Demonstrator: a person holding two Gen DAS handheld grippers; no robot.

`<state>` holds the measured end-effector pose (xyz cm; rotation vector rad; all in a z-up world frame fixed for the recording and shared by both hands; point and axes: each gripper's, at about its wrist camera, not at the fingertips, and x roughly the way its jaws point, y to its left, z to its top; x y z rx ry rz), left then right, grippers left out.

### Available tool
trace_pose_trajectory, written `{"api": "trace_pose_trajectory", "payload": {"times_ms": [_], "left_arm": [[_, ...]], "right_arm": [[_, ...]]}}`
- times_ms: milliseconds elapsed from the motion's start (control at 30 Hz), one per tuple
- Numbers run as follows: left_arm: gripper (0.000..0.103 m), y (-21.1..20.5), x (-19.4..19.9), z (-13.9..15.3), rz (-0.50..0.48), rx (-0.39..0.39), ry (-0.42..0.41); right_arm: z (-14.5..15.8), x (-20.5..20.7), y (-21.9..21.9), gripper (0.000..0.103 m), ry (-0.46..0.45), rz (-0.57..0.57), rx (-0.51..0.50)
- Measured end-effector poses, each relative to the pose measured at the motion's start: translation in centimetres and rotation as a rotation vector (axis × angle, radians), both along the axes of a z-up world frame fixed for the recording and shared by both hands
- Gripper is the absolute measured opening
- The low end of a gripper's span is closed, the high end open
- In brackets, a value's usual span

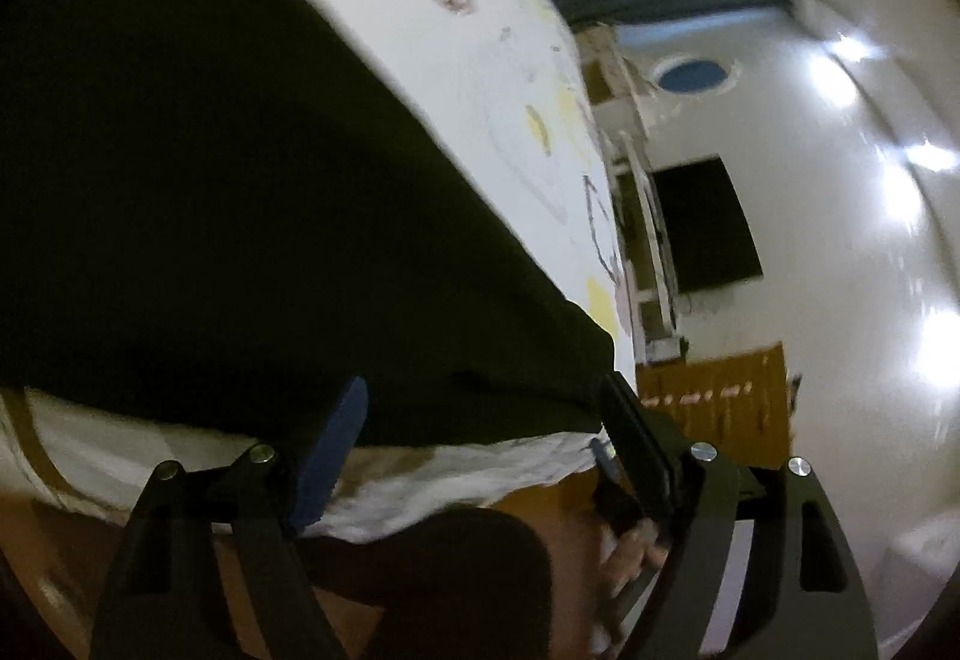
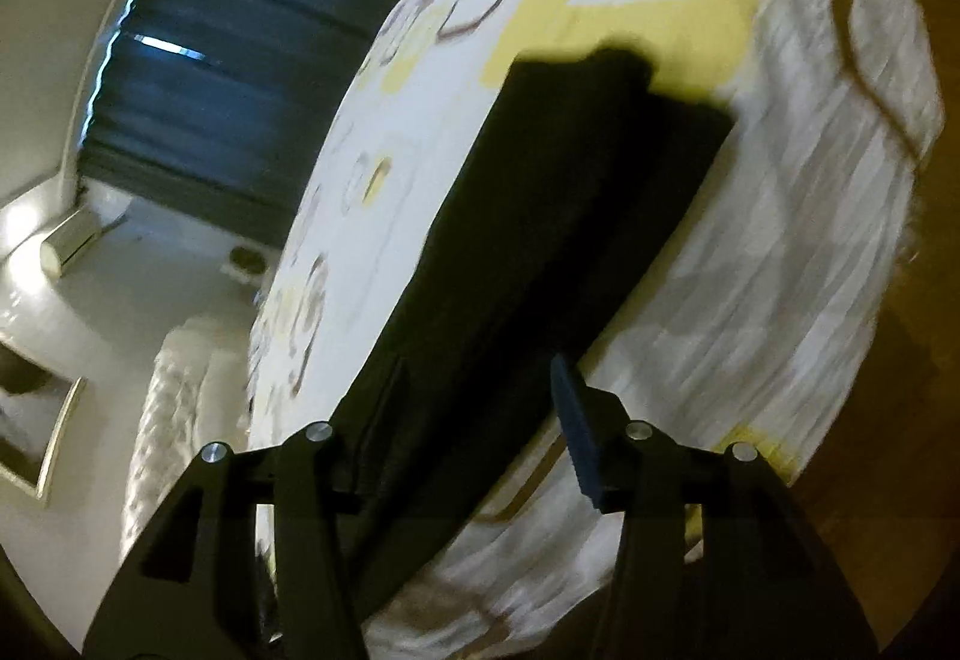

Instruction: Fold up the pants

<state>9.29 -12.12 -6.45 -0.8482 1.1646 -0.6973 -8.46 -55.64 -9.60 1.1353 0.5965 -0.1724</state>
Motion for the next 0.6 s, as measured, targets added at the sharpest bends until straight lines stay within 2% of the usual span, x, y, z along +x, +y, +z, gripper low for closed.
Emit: {"api": "trace_pose_trajectory", "payload": {"times_ms": [67,167,333,433,600], "left_arm": [[0.078,-0.2,-0.6,-0.9,0.048,-0.037,0.065],[0.078,-0.6,-0.6,-2.0,0.107,-0.039,0.116],[0.078,-0.9,0.5,-3.3,0.199,-0.014,0.135],[0.078,-1.0,0.9,-3.7,0.240,-0.029,0.148],[0.078,-1.8,1.2,-3.0,0.264,-0.015,0.105]], "right_arm": [[0.0,0.5,0.8,0.051,-0.002,0.028,-0.003],[-0.3,1.4,1.9,0.055,-0.007,0.062,0.012],[-1.4,2.2,2.4,0.056,-0.007,0.091,0.047],[-2.3,2.5,2.7,0.056,-0.012,0.102,0.086],[-3.2,3.0,4.0,0.056,-0.024,0.136,0.148]]}}
